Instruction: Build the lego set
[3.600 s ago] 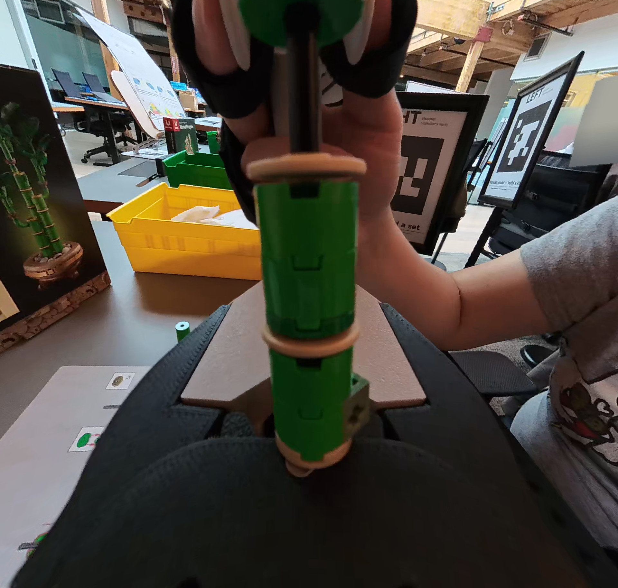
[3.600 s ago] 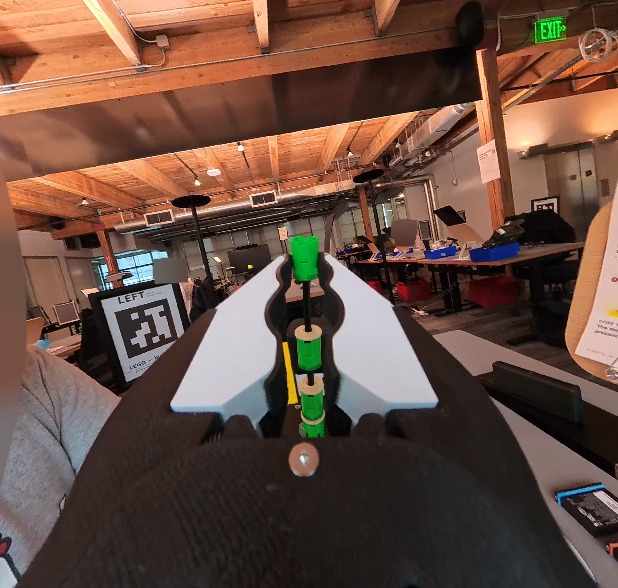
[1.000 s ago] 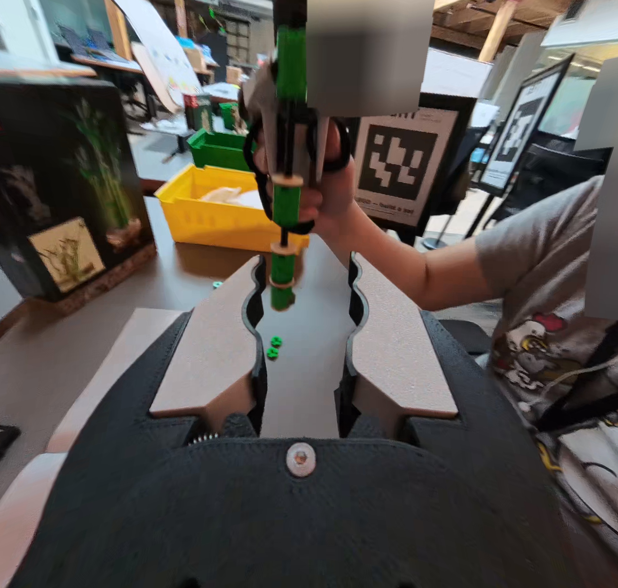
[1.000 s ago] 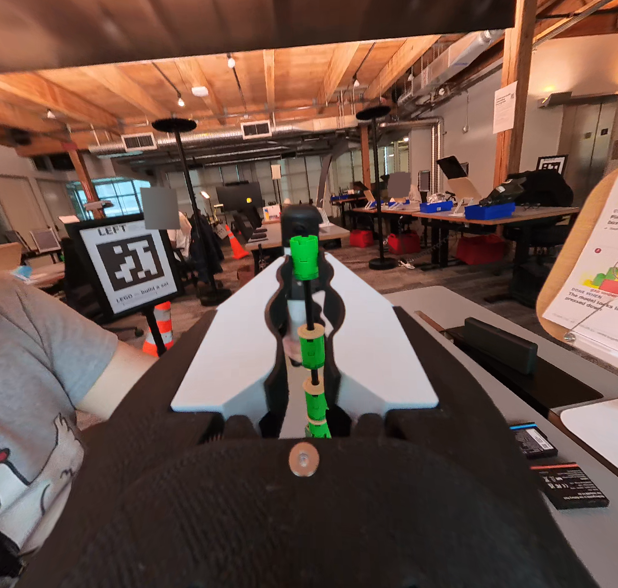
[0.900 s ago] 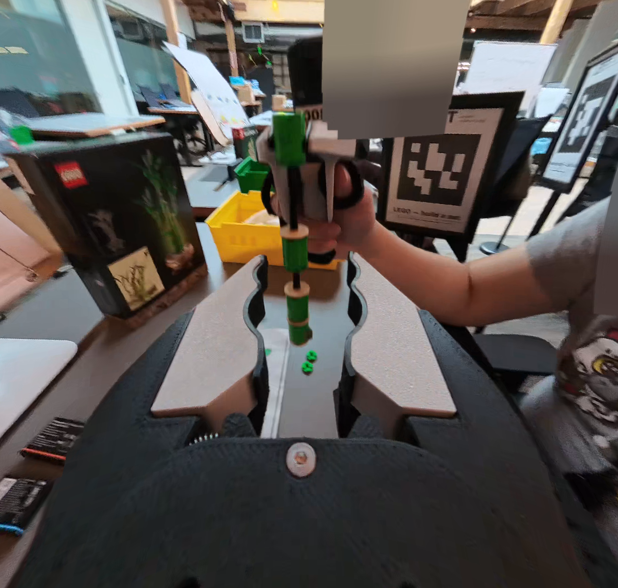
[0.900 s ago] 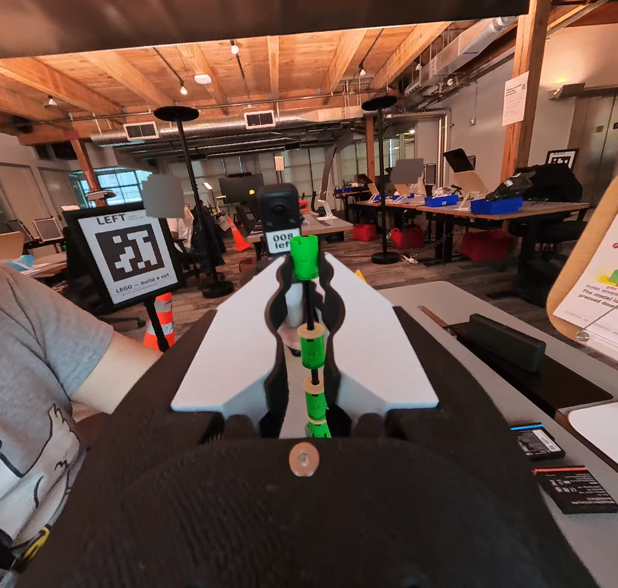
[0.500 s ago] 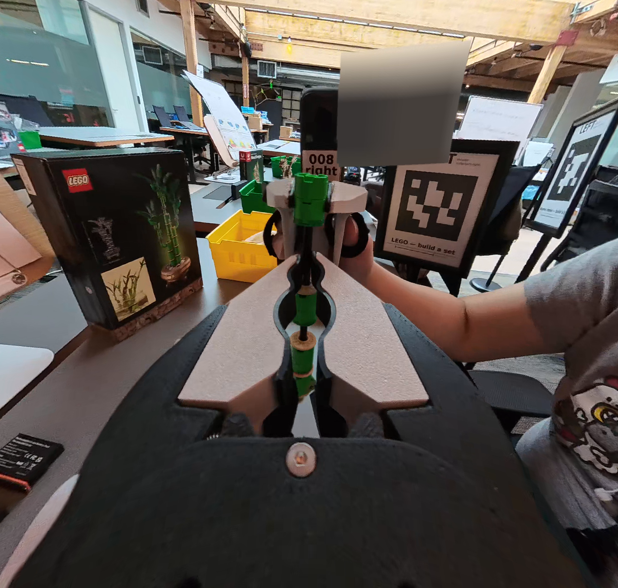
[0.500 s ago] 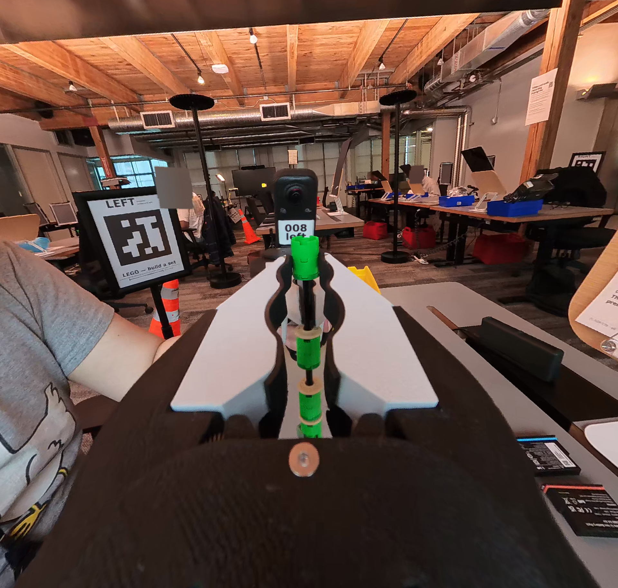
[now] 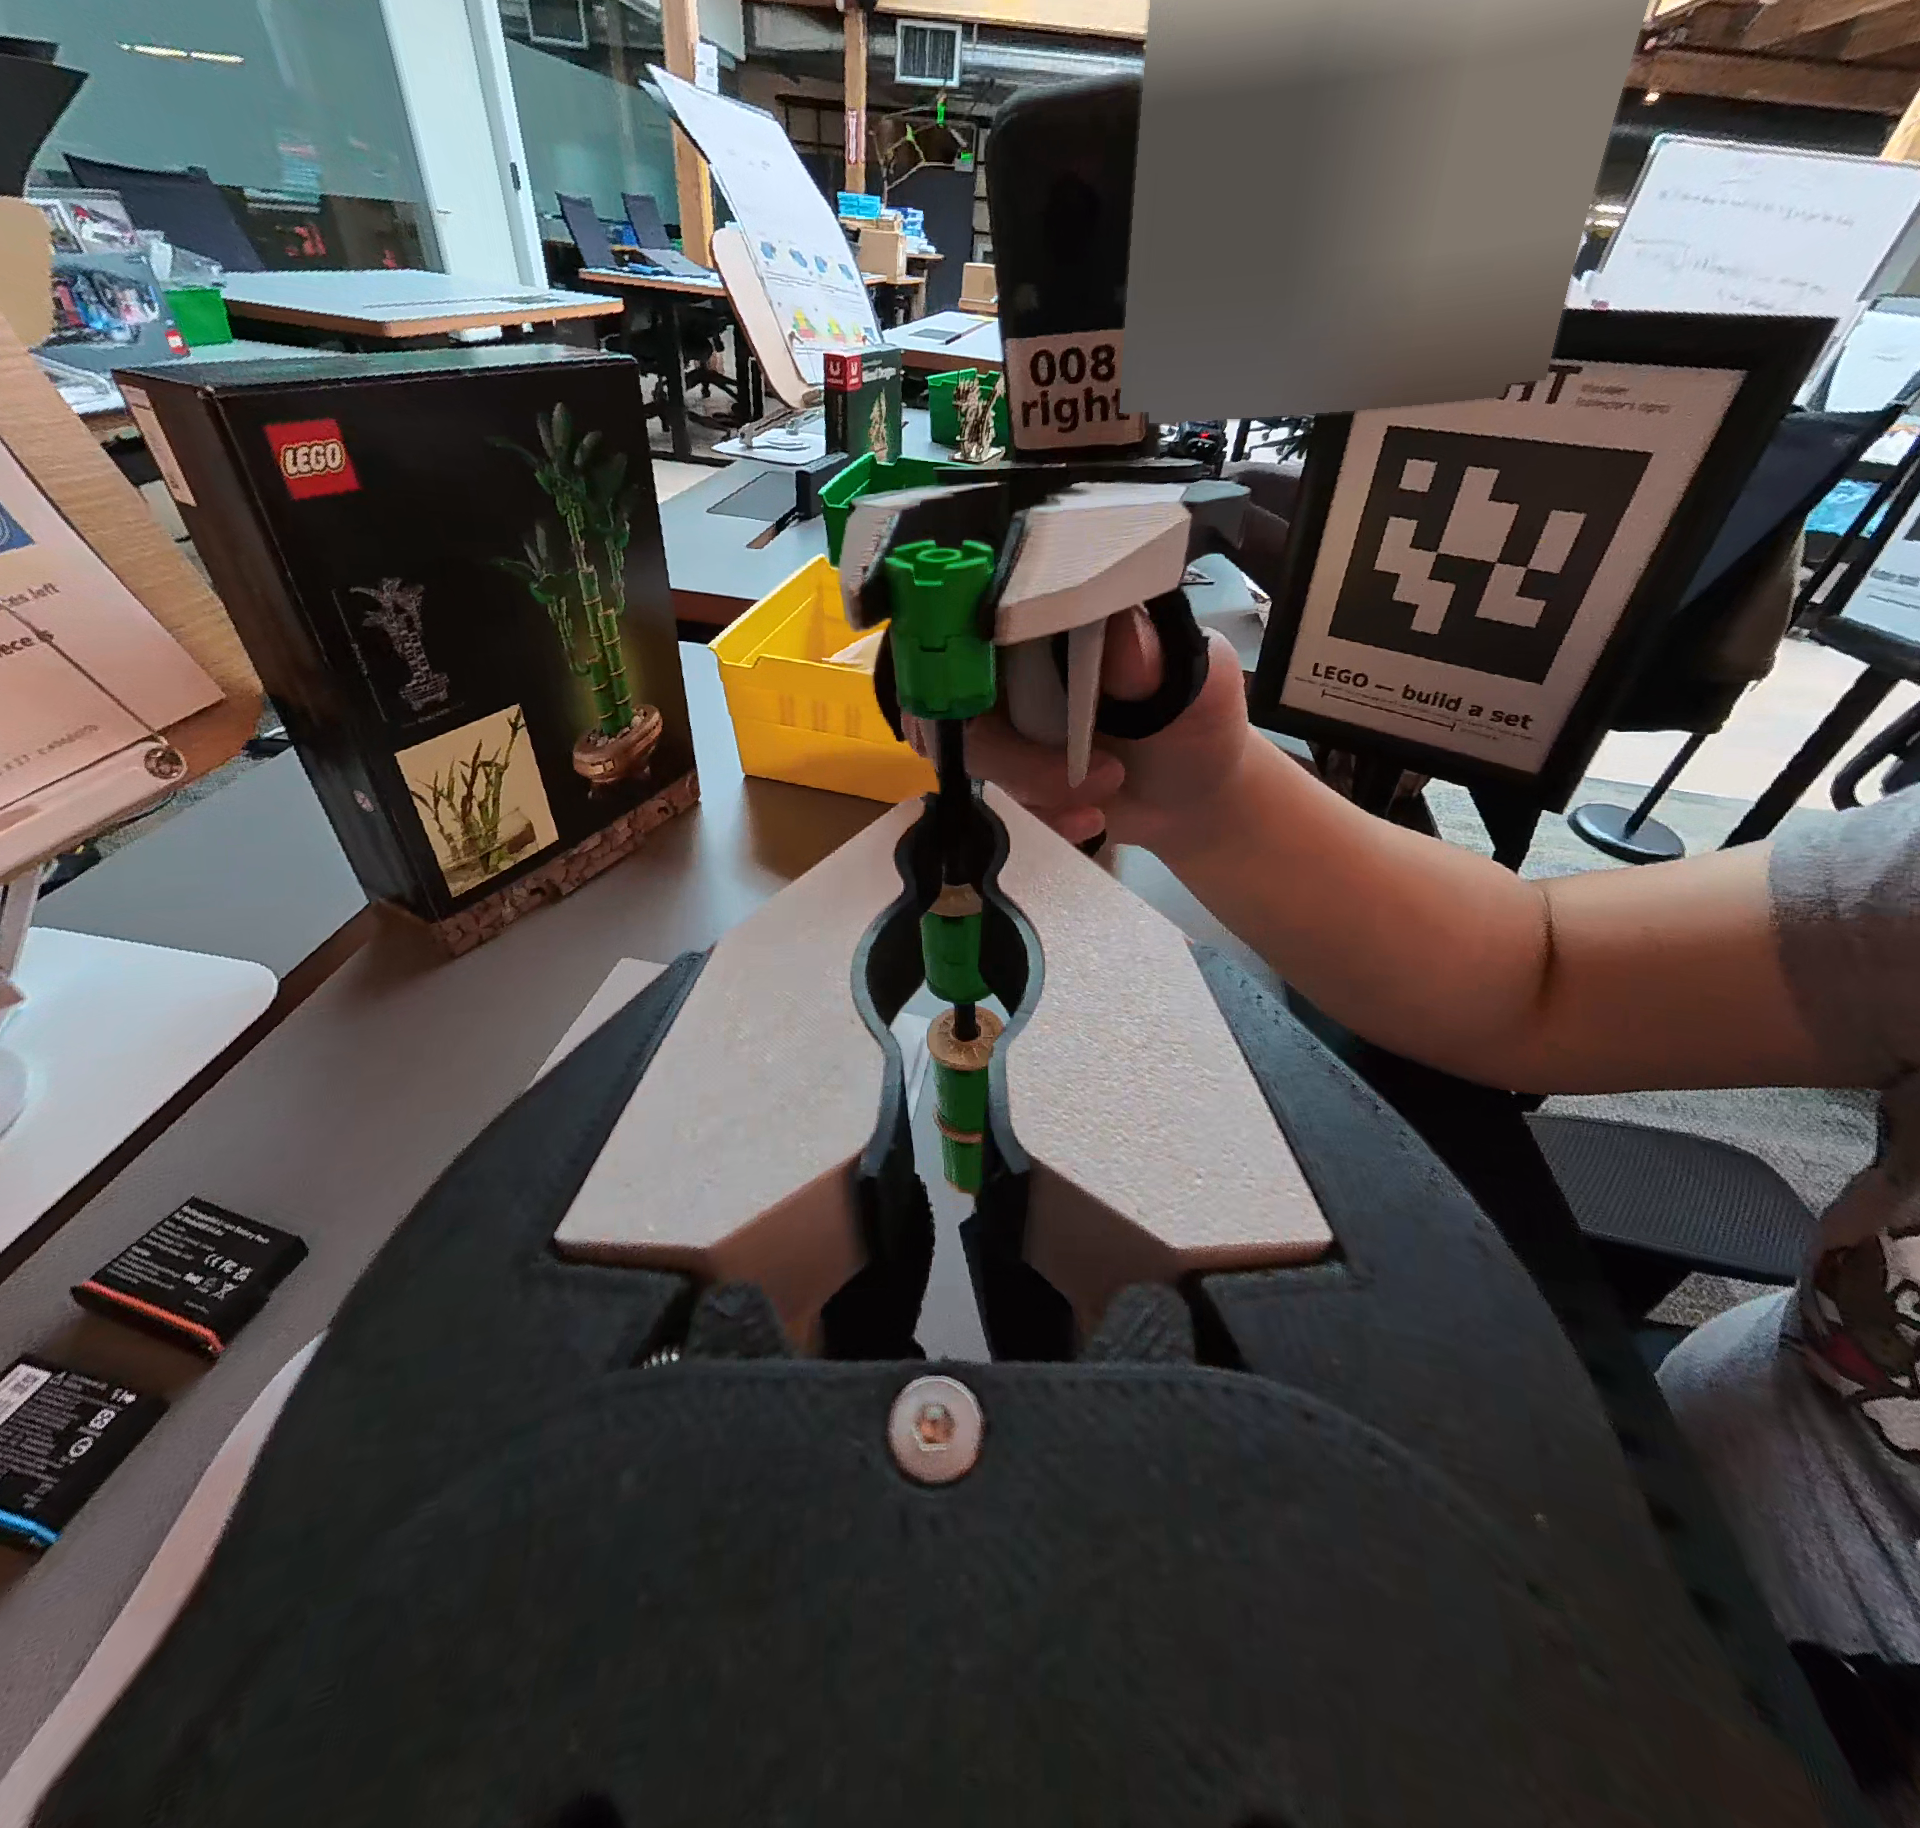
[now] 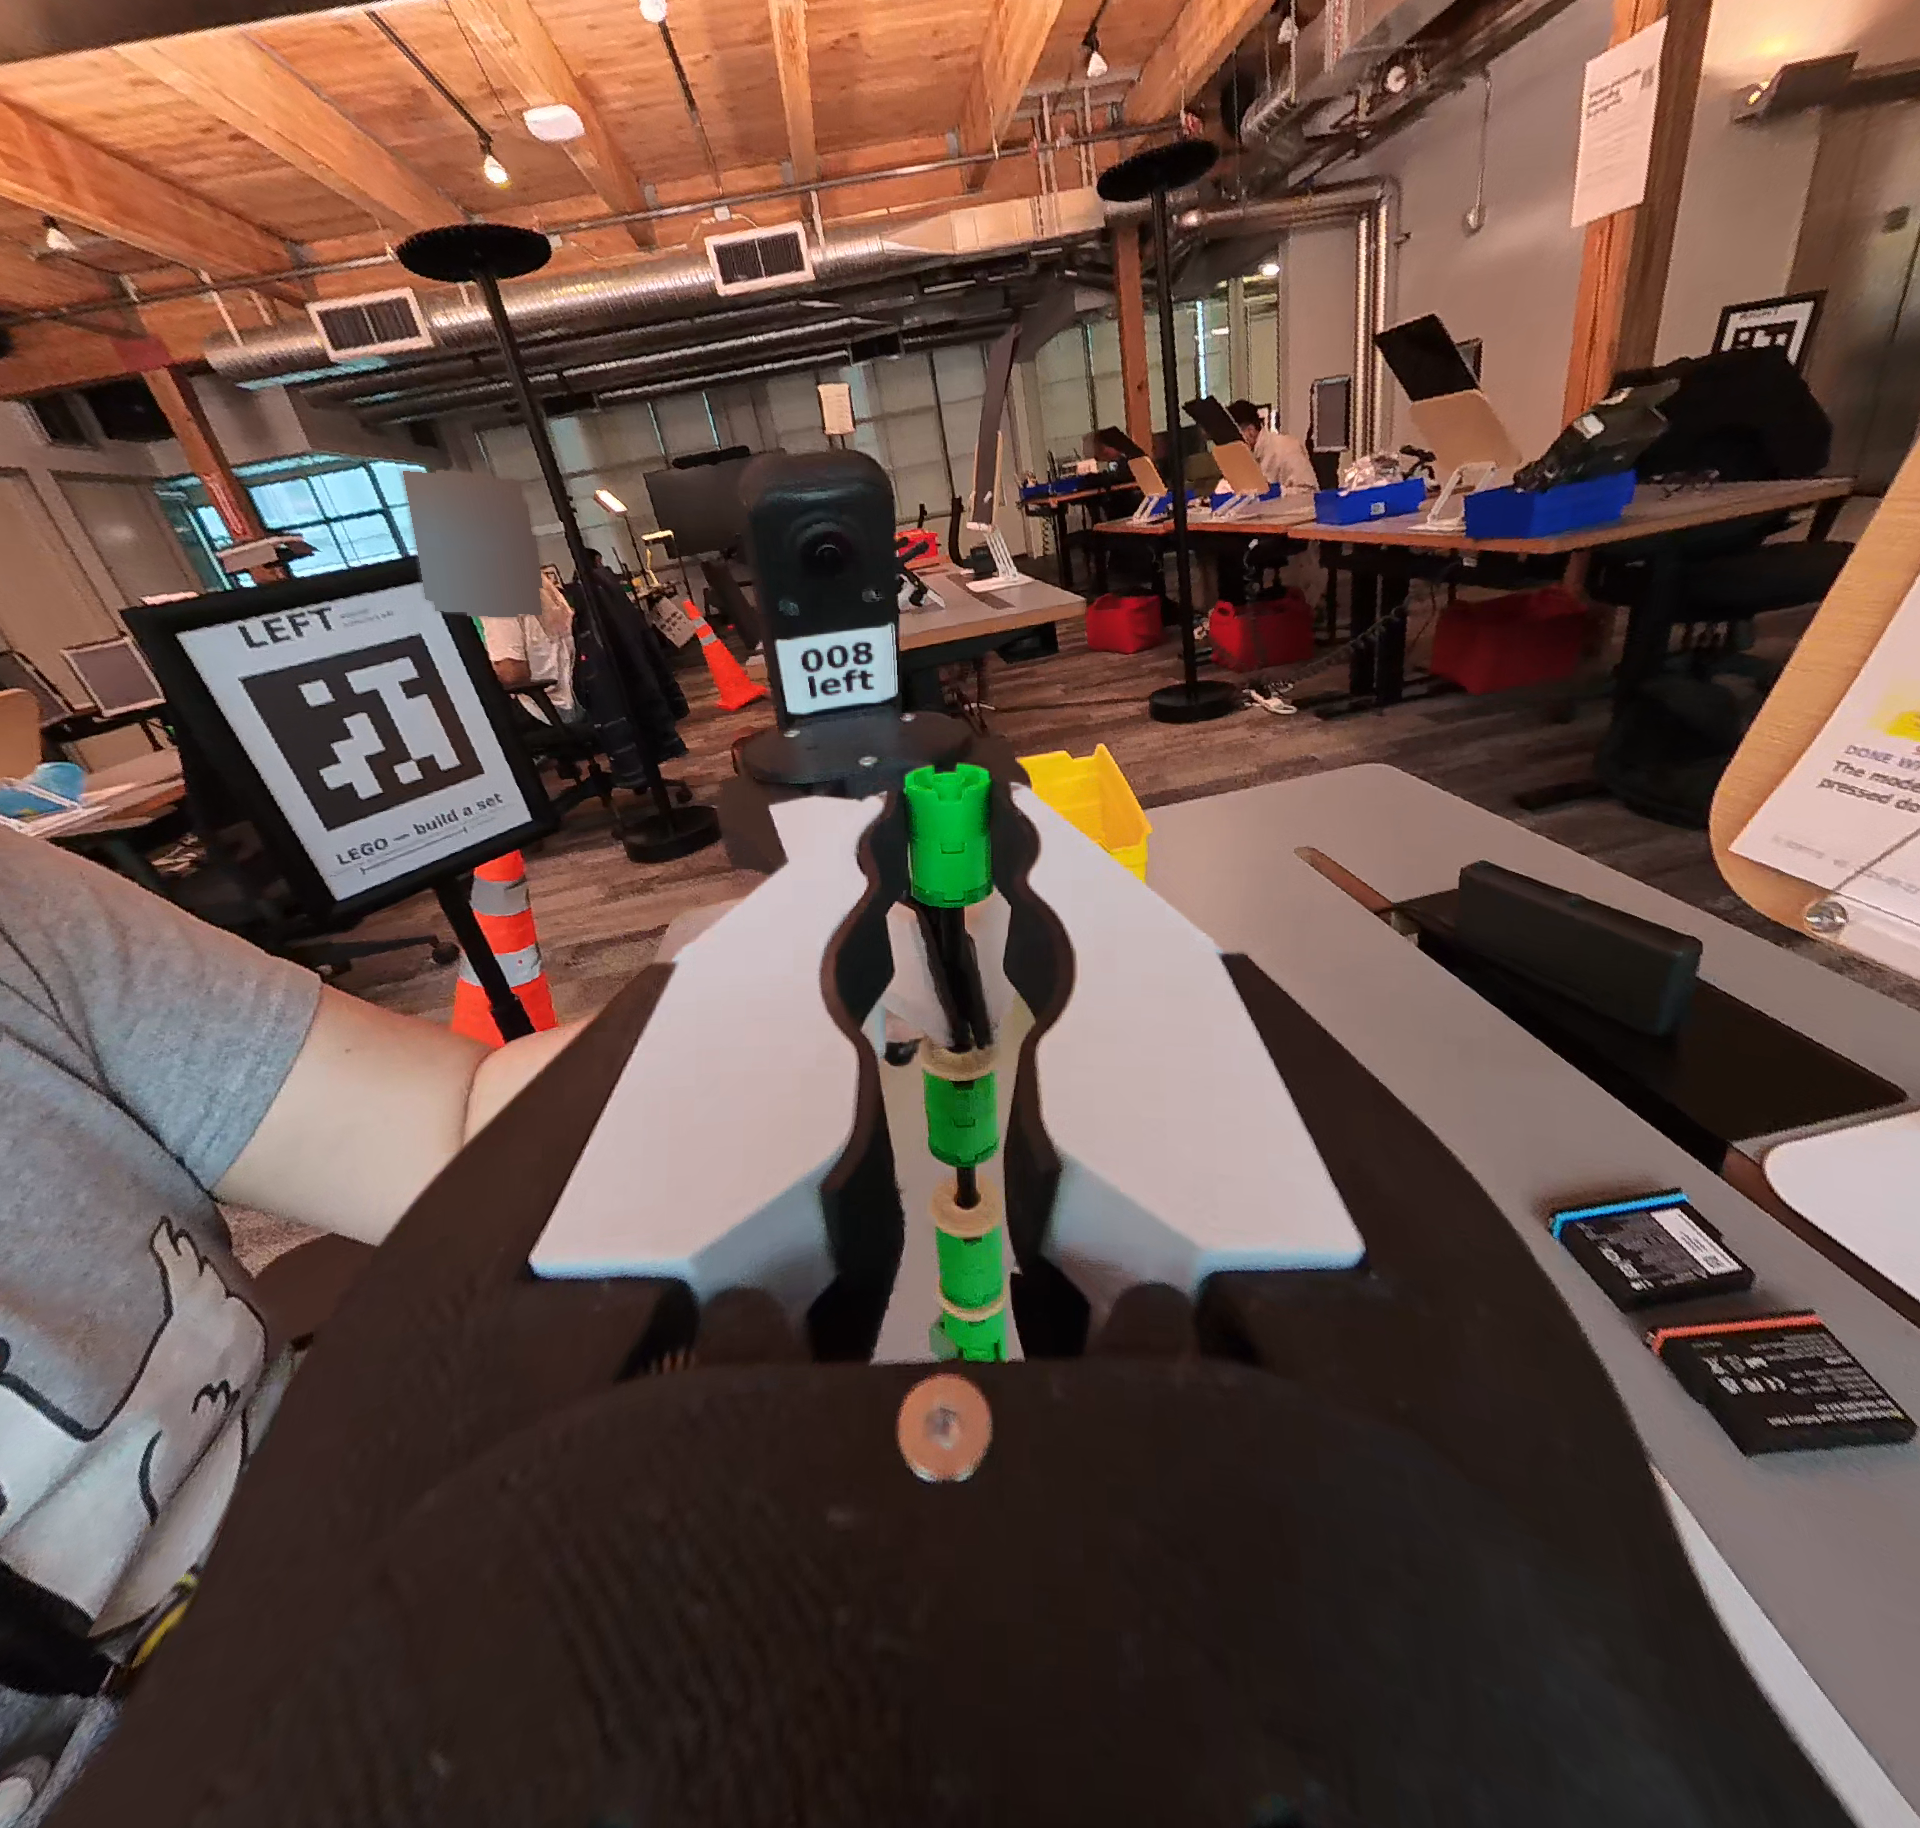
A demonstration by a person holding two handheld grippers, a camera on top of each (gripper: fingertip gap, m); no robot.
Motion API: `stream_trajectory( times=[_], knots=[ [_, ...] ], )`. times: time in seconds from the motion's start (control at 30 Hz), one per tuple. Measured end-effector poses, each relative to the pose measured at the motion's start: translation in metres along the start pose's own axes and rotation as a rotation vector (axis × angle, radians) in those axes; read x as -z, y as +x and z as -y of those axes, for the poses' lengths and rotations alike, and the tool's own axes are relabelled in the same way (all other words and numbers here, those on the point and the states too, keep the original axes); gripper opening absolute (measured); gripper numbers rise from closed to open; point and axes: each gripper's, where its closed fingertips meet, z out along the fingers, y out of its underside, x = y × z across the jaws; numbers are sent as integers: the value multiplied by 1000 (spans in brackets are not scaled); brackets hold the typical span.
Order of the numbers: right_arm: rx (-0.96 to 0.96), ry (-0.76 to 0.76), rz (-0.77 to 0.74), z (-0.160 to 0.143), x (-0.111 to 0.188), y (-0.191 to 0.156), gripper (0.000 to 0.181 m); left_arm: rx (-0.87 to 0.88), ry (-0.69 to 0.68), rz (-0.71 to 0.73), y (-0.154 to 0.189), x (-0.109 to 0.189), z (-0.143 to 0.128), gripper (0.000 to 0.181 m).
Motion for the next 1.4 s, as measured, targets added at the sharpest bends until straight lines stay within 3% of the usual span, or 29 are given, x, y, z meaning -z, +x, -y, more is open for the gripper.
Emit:
stream_trajectory(
  times=[0.47,0.77,1.0,1.07,1.4],
  knots=[
    [-26,-47,25,-15,0,4,14,34,5,0,-5,1,-2,0],
    [-48,-2,47,-9,-3,0,14,36,34,-51,-1,4,2,0],
    [-12,30,25,-3,-2,0,14,-1,23,-57,4,3,1,16],
    [-19,39,48,-2,-2,-4,14,1,43,-53,3,3,3,1],
    [95,3,42,-3,5,-9,15,-52,33,-32,5,0,2,0]
  ],
)
